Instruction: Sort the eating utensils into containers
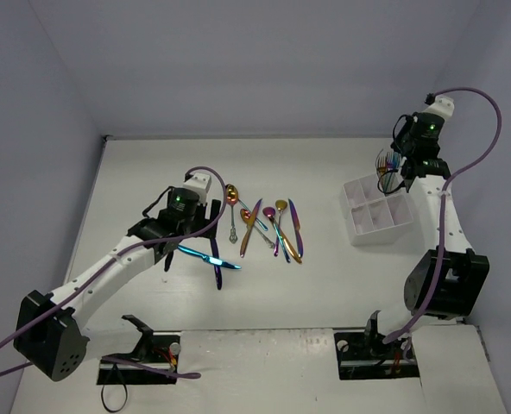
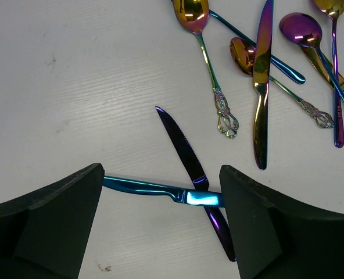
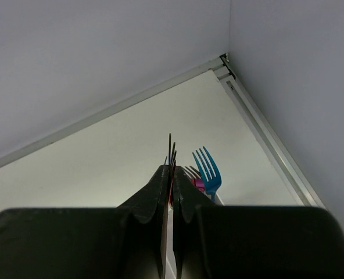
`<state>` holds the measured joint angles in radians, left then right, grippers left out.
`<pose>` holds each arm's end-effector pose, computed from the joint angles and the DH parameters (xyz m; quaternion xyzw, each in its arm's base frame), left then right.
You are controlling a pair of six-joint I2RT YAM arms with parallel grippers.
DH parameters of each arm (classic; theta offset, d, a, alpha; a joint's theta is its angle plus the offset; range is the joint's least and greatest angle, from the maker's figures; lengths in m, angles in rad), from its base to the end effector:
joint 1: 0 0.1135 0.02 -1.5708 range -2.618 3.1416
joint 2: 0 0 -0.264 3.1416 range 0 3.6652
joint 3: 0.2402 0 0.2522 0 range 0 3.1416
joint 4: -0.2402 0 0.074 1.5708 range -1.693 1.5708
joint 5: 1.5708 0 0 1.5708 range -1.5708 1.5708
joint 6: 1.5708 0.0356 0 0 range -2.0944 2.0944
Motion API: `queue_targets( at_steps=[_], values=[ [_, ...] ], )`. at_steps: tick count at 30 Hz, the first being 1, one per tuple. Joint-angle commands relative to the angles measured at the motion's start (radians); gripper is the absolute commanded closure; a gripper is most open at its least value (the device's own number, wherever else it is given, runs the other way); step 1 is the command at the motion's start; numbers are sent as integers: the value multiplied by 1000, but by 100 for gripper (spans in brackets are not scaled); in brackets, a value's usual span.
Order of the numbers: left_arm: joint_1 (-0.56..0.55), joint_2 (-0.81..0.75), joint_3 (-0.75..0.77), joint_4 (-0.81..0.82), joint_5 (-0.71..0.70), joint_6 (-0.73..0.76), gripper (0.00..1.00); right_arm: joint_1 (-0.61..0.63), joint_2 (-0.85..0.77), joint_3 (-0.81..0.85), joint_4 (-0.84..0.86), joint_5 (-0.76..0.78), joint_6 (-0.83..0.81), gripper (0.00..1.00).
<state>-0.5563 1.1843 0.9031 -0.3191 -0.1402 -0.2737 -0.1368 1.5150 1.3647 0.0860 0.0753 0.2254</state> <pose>0.2257 -0.1345 0.2860 0.0919 0.8782 -0.1309 0.4508 0.3619 -0.0525 0.3927 0.1566 0.7124 0.0028 0.6841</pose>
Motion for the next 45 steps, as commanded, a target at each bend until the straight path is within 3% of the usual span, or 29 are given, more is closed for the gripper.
queue_targets(
  at_steps=[1,7,16,25,32,39,45],
  values=[
    [3,-6,13,20,27,-8,22,-7,30,21,86,57,-28,100],
    [4,8,15,20,35,-6,22,-21,80,-30,109,67,-2,100],
    [4,29,17,20,45,-13,22,-23,82,-76,115,93,4,81],
    [4,37,29,-2,63,-54,22,-5,-79,-122,97,7,-6,48],
    [9,60,35,-39,68,-129,22,125,-243,-209,53,-66,-81,33],
    [18,72,40,-71,100,-106,22,298,-303,-312,-32,-129,-44,31],
    [36,52,69,-117,92,-37,22,502,-220,-376,-80,-86,15,31]
  ],
)
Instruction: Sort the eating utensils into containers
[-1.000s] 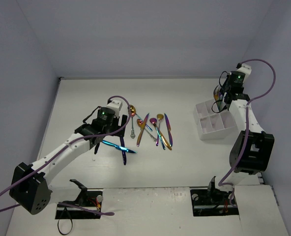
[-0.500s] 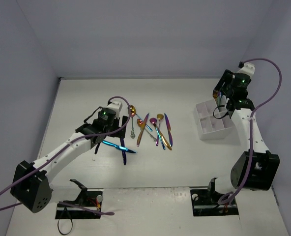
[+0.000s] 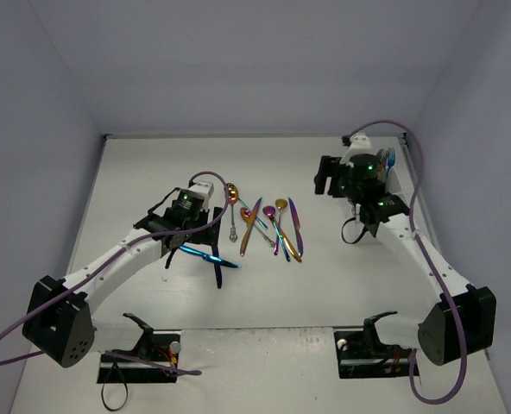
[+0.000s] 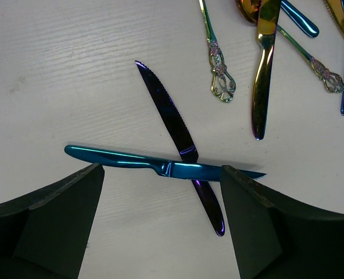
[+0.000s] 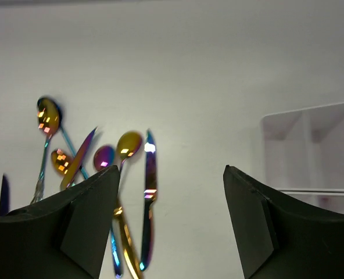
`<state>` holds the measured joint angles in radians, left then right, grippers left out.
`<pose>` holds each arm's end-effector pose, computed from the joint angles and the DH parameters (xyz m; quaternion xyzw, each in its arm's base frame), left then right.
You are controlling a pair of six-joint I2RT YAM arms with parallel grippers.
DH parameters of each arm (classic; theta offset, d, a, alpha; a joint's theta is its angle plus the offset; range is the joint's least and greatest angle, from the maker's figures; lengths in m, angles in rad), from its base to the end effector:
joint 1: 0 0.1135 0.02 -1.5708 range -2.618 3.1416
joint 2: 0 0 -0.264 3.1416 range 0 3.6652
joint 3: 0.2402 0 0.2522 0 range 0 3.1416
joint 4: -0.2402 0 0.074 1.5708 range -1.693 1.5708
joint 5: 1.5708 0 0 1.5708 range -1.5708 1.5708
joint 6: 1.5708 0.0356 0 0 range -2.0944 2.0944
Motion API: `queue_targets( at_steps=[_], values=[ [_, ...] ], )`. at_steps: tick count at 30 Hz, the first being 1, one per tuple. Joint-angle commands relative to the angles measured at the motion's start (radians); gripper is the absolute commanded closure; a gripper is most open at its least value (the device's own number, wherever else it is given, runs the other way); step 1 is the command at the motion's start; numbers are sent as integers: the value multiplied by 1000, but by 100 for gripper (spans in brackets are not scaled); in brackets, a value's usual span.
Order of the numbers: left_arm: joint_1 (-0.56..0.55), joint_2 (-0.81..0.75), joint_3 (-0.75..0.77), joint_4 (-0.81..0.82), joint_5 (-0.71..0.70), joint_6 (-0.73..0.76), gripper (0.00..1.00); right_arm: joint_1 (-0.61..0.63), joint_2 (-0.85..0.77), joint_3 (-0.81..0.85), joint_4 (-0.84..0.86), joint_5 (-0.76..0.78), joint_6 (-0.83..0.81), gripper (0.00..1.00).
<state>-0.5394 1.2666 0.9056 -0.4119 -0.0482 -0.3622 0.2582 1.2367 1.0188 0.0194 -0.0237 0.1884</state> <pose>0.2323 -0.1371 0.2585 0.0722 0.9184 -0.1492 0.3592 0.2831 0.0756 0.3469 -0.0345 0.7729 0.1492 0.6158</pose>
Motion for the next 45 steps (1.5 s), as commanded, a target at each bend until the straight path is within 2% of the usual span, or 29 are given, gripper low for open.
queue_targets(
  at_steps=[1,9,14,19,21,24,39,42,45],
  values=[
    [23,-38,69,-29,0,63,22,124,87,-40,-15,16,79,31],
    [63,-110,81,-75,-40,178,22,236,295,-6,-71,84,153,35],
    [88,-136,47,-51,-44,192,22,281,379,38,-71,84,142,39],
    [93,-144,-7,1,-39,169,22,309,455,75,-70,79,141,48],
    [93,-134,-1,6,-42,170,22,337,489,114,-70,91,116,55],
    [93,-125,3,11,-61,174,22,366,531,158,-70,104,100,58],
    [98,-116,9,8,-78,178,22,383,711,293,-71,174,101,70],
    [98,-116,9,10,-78,178,22,383,722,297,-71,175,94,77],
    [98,-115,9,10,-77,179,22,383,718,299,-70,188,90,92]
  ],
)
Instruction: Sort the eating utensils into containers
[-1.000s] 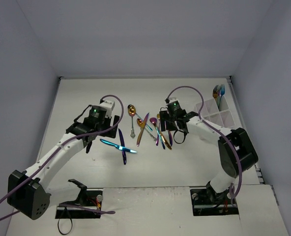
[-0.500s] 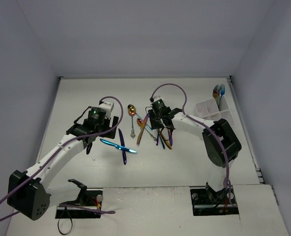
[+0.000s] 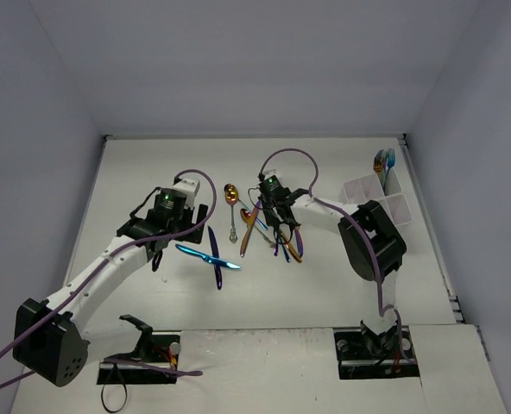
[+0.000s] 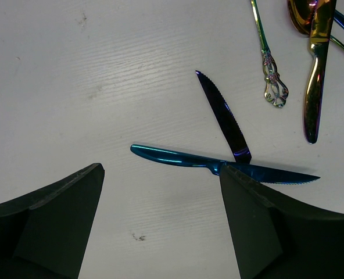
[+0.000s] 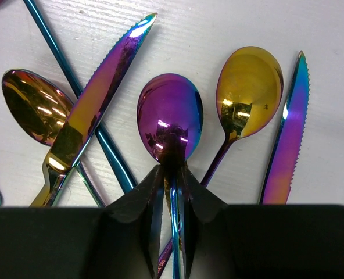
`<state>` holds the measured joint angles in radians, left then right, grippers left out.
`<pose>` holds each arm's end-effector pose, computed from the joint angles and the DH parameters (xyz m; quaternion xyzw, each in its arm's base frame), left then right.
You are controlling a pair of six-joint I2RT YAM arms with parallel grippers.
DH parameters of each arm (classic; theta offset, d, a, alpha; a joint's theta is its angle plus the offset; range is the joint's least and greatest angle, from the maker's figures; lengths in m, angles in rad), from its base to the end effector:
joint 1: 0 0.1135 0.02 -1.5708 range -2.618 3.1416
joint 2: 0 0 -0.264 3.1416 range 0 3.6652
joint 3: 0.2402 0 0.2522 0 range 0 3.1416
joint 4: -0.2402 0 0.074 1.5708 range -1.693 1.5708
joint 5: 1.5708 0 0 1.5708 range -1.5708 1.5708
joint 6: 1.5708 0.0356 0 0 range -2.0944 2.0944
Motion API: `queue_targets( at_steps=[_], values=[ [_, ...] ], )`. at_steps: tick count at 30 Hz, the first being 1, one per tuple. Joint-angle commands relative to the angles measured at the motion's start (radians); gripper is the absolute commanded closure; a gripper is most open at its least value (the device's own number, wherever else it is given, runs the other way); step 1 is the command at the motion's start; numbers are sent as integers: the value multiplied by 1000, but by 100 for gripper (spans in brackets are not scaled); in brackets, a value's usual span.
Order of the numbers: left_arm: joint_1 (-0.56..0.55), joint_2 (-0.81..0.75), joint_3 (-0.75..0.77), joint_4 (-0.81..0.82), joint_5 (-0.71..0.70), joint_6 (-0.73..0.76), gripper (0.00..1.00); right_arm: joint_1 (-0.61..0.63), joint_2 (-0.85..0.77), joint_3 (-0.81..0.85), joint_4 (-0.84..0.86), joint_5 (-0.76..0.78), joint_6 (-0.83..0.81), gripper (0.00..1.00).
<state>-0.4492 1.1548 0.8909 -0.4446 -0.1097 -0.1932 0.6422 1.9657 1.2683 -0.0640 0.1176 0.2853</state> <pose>0.2255 -0.1044 0.2778 0.0931 0.9026 -0.0845 0.4117 0.3445 0.2524 0.1704 -0.1401 0.9072 0.1275 0.3757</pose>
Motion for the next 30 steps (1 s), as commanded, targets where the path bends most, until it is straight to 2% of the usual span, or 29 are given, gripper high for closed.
queue_targets(
  at_steps=[1,2,7,13,19,23,30],
  values=[
    [7,-3,24,43,-13,9,22,-1,-15,52,13,51,-10,97],
    [7,-3,25,43,-8,8,22,-1,-19,56,12,53,-14,100],
    [7,-3,25,43,-2,8,22,-1,-38,65,13,59,-36,100],
    [7,-17,20,43,-11,11,22,-13,-179,79,14,104,-115,100],
    [7,-22,23,46,-13,12,22,-140,-333,87,34,121,-243,100],
    [9,-30,18,52,-13,10,22,-255,-420,41,146,78,-353,100],
    [9,-29,17,58,-12,9,22,-365,-456,-50,388,60,-432,100]
  ],
)
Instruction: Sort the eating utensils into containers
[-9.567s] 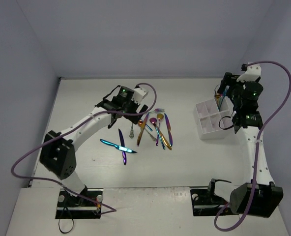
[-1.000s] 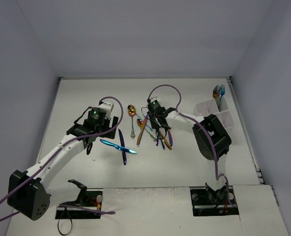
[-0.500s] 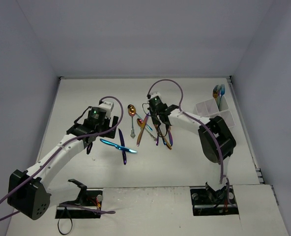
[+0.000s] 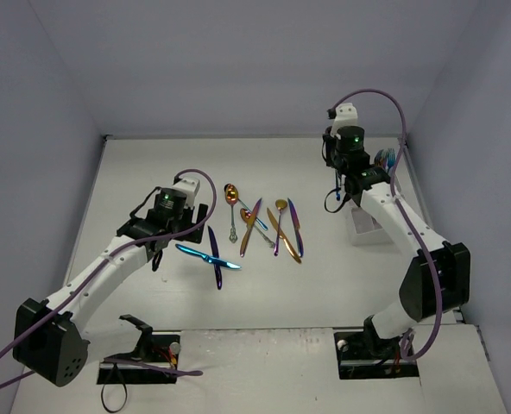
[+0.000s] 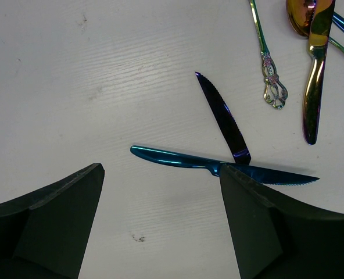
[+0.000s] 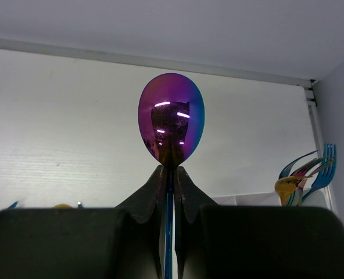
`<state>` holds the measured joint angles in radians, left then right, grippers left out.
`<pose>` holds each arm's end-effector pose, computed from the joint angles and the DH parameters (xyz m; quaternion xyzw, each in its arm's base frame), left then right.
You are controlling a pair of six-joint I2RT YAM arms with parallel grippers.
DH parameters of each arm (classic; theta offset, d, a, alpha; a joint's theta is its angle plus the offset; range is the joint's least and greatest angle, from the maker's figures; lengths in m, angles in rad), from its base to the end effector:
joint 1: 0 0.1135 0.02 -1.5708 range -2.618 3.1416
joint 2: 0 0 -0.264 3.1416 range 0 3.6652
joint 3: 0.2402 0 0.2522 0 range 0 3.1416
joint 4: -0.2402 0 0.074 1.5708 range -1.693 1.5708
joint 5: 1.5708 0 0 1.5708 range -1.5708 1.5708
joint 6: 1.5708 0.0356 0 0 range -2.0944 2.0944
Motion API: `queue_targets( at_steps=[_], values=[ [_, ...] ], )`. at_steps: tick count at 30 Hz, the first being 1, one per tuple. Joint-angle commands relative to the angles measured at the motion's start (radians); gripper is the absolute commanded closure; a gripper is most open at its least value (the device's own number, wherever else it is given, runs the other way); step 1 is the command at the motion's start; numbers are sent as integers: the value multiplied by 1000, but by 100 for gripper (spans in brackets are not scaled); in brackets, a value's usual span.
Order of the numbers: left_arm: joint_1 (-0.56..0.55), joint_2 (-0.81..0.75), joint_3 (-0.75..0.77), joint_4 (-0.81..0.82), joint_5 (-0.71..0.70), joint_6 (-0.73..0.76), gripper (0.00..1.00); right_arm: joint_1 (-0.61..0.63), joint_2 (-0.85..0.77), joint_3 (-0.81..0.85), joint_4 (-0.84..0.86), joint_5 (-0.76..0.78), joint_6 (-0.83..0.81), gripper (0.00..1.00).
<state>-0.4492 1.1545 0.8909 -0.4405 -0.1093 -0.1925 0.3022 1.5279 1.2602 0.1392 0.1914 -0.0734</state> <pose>0.2258 -0.1045 0.2782 0.0933 0.9017 -0.0852 0.4135 0.3541 0.1033 0.3564 -0.0776 0.7462 0.0037 0.6611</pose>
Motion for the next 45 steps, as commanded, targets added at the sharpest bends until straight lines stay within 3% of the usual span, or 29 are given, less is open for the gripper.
queue_targets(
  at_steps=[1,14,24,41,45],
  values=[
    [9,-29,17,55,-12,8,22,-49,-12,-50,227,-20,-75,100],
    [9,-15,8,64,-21,11,22,-174,65,-144,448,-66,-99,100],
    [9,-19,-4,83,-16,12,22,-196,154,-205,558,-79,-77,100],
    [9,-26,-4,92,-14,21,22,-195,84,-346,571,-52,-48,100],
    [9,-22,-4,92,-9,21,22,-195,64,-358,553,-59,-46,90]
  ],
)
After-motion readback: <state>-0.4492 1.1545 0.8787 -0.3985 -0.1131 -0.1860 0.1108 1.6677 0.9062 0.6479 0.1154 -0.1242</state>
